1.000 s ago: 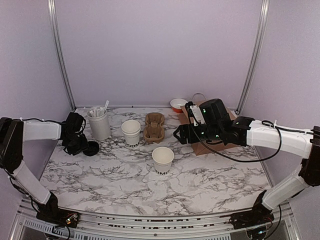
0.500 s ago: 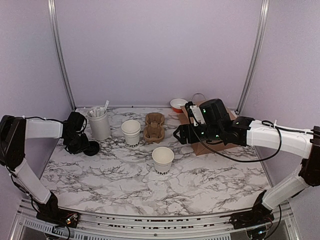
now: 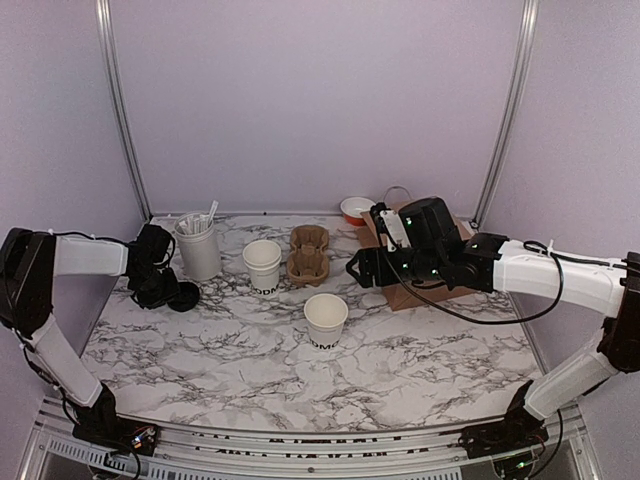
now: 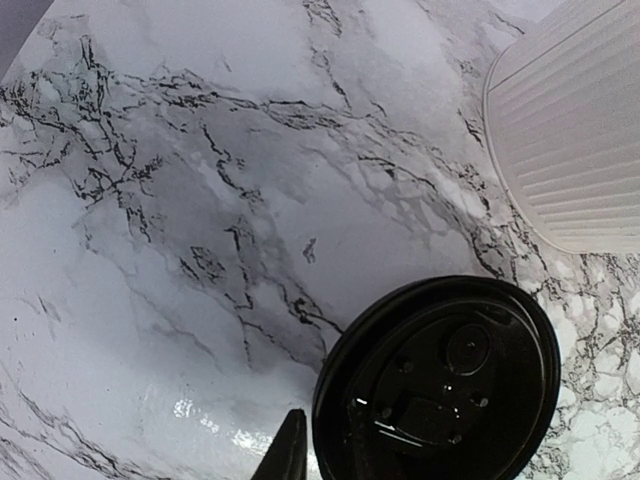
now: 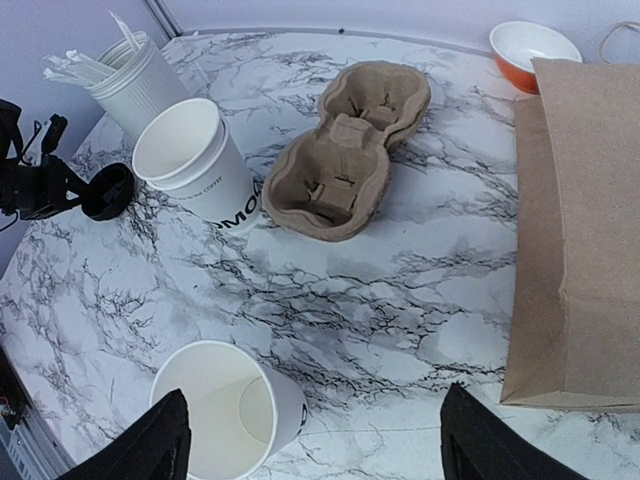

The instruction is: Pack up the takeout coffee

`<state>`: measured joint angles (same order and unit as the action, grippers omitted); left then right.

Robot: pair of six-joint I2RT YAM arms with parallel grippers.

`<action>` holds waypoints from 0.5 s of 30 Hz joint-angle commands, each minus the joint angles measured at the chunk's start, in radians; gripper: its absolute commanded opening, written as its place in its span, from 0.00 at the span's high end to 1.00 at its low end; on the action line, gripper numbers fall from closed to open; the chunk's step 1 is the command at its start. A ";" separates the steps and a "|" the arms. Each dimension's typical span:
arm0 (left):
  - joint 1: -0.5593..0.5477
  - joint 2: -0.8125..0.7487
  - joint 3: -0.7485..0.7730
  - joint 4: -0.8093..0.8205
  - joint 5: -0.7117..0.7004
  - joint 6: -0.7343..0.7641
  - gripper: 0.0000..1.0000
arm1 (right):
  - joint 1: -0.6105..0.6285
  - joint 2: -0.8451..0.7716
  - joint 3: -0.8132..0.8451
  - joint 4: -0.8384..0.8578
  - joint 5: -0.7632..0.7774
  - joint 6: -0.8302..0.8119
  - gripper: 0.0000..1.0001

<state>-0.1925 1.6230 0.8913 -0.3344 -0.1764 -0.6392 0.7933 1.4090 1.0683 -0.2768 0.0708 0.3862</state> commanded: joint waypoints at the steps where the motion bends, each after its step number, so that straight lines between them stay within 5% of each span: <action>1: 0.004 0.014 0.033 -0.020 -0.008 0.011 0.84 | -0.006 0.001 0.011 0.027 -0.005 0.008 0.17; 15: 0.005 -0.047 0.031 -0.075 0.013 0.044 0.92 | -0.005 0.022 0.016 0.040 -0.022 0.010 0.17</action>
<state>-0.1925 1.6066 0.9089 -0.3637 -0.1734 -0.6163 0.7933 1.4101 1.0683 -0.2661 0.0643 0.3889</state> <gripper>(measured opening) 0.107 0.829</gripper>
